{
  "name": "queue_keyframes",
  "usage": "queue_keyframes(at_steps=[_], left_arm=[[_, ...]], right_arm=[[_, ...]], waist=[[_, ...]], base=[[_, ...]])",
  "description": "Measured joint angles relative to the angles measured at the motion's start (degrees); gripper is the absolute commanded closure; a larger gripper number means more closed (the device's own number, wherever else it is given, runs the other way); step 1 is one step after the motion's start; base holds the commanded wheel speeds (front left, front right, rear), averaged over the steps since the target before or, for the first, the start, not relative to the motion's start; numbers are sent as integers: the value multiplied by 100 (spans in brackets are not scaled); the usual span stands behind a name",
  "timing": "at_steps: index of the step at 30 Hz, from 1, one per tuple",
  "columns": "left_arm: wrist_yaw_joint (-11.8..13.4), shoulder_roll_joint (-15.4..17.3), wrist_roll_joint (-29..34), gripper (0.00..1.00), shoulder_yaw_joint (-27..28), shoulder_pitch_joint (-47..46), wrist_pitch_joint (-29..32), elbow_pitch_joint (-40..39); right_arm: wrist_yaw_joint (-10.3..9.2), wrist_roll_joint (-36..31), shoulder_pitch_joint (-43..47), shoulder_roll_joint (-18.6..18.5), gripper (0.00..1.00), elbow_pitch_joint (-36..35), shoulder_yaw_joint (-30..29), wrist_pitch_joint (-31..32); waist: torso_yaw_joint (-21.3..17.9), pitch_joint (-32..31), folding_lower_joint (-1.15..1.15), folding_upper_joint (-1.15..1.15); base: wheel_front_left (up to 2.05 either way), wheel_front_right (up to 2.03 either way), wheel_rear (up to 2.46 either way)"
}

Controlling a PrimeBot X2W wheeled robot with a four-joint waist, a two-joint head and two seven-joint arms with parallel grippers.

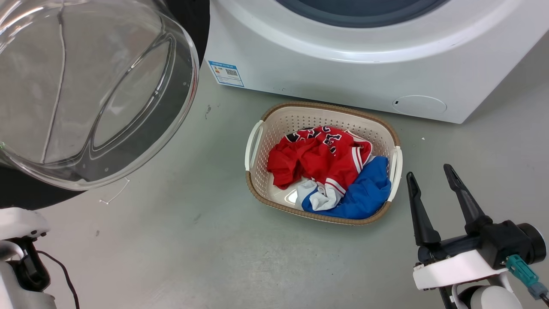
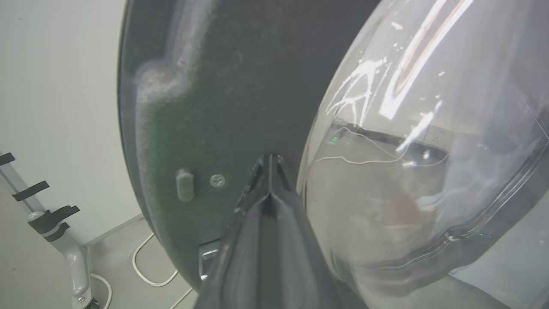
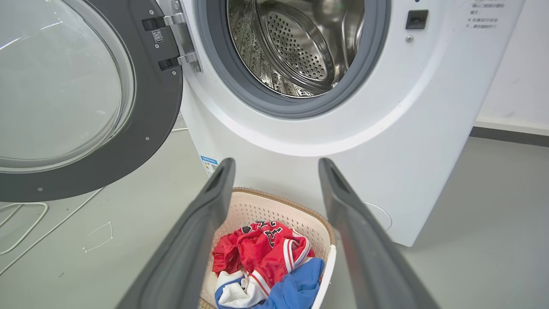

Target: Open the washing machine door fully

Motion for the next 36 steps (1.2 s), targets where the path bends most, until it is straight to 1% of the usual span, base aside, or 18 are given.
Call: queue_keyframes(at_steps=[10,19,28,36], left_arm=[[-118,-131,201,100,194,-10,1,-45],[-216,-213,446,100,157,348,1,-223],[-396,-407,665,100,-213,1003,1,-860],[-571,-494,801,100,-926,1471,1,-1373]], right_arm=[[0,1,0,55,0,34,1,0],[0,73,65,119,0,100,-30,0],[0,261,372,142,0,66,-172,0],[0,285,620,142,0,-169,-400,0]], waist=[[-44,-77,0,0],[-108,-453,0,0],[-199,-1029,-1,0],[-303,-1507,0,0]], base=[[0,0,0],[0,0,0],[0,0,0],[0,0,0]])
